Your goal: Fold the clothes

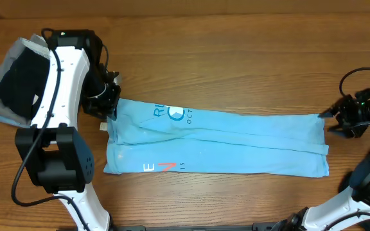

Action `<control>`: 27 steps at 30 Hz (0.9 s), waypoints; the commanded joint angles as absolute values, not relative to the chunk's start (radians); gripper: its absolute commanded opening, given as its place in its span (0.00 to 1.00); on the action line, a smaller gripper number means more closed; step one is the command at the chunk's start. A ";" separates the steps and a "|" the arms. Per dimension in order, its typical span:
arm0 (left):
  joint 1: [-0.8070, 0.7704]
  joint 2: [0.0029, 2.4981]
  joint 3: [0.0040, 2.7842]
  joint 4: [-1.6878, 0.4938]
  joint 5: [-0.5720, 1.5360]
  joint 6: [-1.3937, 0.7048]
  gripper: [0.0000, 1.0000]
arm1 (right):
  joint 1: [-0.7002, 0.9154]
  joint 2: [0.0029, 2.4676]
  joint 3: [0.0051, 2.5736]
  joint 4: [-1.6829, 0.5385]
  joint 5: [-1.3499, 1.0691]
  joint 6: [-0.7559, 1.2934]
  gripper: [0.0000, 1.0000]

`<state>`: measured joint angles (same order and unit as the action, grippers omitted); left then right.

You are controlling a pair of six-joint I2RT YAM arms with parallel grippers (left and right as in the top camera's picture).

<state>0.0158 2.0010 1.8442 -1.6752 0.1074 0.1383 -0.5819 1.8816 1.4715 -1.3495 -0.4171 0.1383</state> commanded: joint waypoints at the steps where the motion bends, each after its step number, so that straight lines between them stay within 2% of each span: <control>1: 0.031 1.911 1.953 -1.690 0.209 0.154 0.34 | -0.585 1.728 1.531 -1.346 -0.576 0.077 0.52; 4: 0.035 1.819 1.990 -1.671 0.246 0.134 0.38 | -0.584 1.584 1.547 -1.333 -0.587 0.078 0.54; 9: 0.022 1.720 1.966 -1.647 0.249 0.089 0.54 | -0.551 1.379 1.546 -1.338 -0.593 0.109 0.63; 11: 0.002 1.724 1.937 -1.620 0.278 0.087 0.56 | -0.524 1.349 1.546 -1.343 -0.593 0.109 0.70; 15: -0.070 1.734 1.776 -1.452 0.319 0.093 0.60 | -0.451 1.344 1.541 -1.356 -0.584 0.108 0.70; 21: -0.198 1.773 1.522 -1.147 0.344 0.098 0.59 | -0.408 1.346 1.536 -1.358 -0.543 0.108 0.69; 27: -0.261 1.879 1.468 -1.034 0.275 0.103 0.59 | -0.407 1.346 1.535 -1.372 -0.543 0.108 0.69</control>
<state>-0.2432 1.8259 1.4792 -1.0637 0.3088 0.1043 -0.4114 1.3529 1.5368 -1.3739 -0.5510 0.1089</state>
